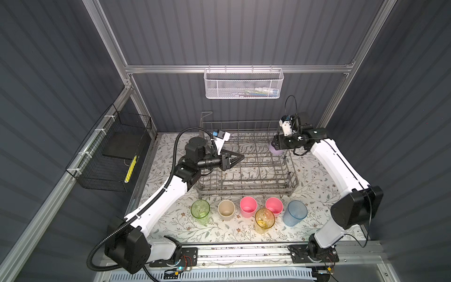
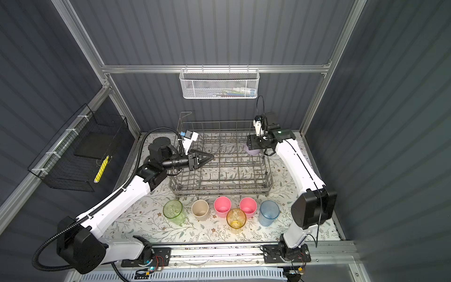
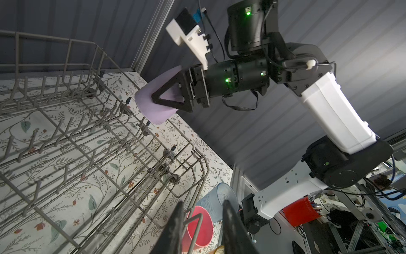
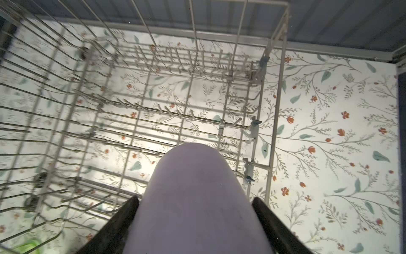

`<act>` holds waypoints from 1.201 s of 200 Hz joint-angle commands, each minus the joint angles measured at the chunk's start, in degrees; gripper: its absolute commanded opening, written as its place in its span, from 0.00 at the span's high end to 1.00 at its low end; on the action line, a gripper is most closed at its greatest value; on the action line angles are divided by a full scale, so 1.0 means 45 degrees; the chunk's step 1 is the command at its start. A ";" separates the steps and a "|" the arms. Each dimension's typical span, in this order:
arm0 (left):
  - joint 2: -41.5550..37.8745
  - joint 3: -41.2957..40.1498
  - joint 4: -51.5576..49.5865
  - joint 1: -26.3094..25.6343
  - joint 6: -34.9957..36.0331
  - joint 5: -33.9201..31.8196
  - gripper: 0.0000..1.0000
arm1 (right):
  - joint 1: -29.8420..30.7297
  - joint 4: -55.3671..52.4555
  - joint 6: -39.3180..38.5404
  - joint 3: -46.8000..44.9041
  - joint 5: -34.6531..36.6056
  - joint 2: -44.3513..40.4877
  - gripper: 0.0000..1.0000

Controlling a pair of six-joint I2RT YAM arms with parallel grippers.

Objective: Load cups into a dish rack
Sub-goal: Place the cup upside down at the dish rack.

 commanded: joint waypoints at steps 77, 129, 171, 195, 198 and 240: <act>-0.0496 -0.0805 0.0926 0.0349 -0.0126 0.0727 0.71 | 0.0499 -0.0976 -0.0687 0.1023 0.1755 0.1955 0.50; -0.0358 -0.0886 0.1220 0.0349 -0.0318 0.0894 0.71 | 0.0516 -0.0143 -0.0474 0.0464 0.1561 0.2423 0.50; -0.0381 -0.0950 0.1239 0.0349 -0.0319 0.0879 0.72 | 0.0538 0.0381 -0.0309 -0.0270 0.1458 0.2574 0.50; -0.0339 -0.0987 0.1288 0.0352 -0.0338 0.0884 0.72 | 0.0538 0.0750 -0.0171 -0.0794 0.1445 0.2633 0.48; -0.0329 -0.0973 0.1297 0.0349 -0.0338 0.0884 0.72 | 0.0538 0.0794 -0.0147 -0.0852 0.1432 0.2642 0.48; -0.0251 -0.0988 0.1395 0.0349 -0.0412 0.0940 0.72 | 0.0596 0.1224 0.0000 -0.1298 0.1414 0.2720 0.44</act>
